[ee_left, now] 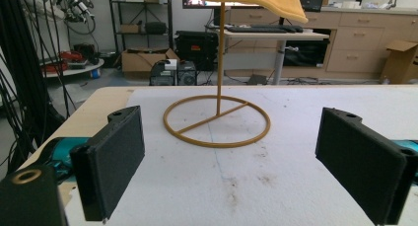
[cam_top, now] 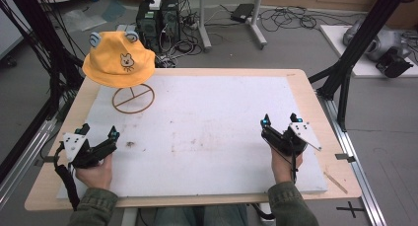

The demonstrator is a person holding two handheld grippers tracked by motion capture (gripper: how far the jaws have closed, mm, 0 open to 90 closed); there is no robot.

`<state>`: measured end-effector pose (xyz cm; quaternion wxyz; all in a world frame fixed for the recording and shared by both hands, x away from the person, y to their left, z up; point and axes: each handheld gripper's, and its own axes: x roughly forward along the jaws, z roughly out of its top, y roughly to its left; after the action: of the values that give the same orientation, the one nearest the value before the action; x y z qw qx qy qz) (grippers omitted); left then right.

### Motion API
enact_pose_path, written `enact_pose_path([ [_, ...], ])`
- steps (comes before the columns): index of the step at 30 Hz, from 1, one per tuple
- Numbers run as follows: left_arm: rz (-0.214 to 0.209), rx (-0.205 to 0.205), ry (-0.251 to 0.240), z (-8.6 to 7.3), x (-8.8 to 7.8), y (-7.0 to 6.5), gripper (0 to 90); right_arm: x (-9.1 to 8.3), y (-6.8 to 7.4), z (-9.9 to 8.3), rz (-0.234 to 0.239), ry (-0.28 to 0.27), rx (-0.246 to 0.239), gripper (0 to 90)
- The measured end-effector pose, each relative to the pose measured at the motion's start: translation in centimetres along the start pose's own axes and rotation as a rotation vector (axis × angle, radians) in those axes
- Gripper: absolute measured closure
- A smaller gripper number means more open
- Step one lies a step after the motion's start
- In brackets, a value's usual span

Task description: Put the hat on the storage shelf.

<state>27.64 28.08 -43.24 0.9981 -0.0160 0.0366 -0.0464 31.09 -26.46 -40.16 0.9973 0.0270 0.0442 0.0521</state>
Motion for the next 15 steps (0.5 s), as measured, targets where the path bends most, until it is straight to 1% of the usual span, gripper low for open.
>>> enact_pose_path([
  [2,0.001,0.003,0.000,-0.01,0.00,-0.02,11.6,-0.15,-0.11,-0.55,-0.001,0.000,-0.011,11.1],
  [3,0.001,0.003,0.000,-0.01,0.00,-0.03,11.6,-0.25,-0.12,-0.79,-0.003,0.005,-0.006,11.1],
  [5,-0.001,0.007,0.002,-0.04,0.02,-0.08,11.6,-0.26,-0.33,-1.09,-0.002,0.011,-0.020,11.1],
  [6,0.000,0.009,0.003,-0.05,0.04,-0.12,11.6,-0.29,-0.35,-1.12,-0.003,0.016,-0.018,11.1],
  [8,-0.001,0.009,0.004,-0.07,0.05,-0.16,11.6,-0.39,-0.36,-1.00,0.001,0.003,-0.013,11.1],
  [10,-0.002,0.009,0.003,-0.10,0.04,-0.21,11.6,-0.42,-0.40,-0.94,0.001,-0.006,-0.018,11.1],
  [13,-0.003,0.006,0.009,-0.16,0.05,-0.16,11.6,-0.34,-0.36,-1.05,0.005,0.007,-0.016,11.1],
  [15,-0.001,0.006,0.008,-0.16,0.05,-0.14,11.6,-0.32,-0.29,-1.07,0.005,0.005,-0.020,11.0],
])
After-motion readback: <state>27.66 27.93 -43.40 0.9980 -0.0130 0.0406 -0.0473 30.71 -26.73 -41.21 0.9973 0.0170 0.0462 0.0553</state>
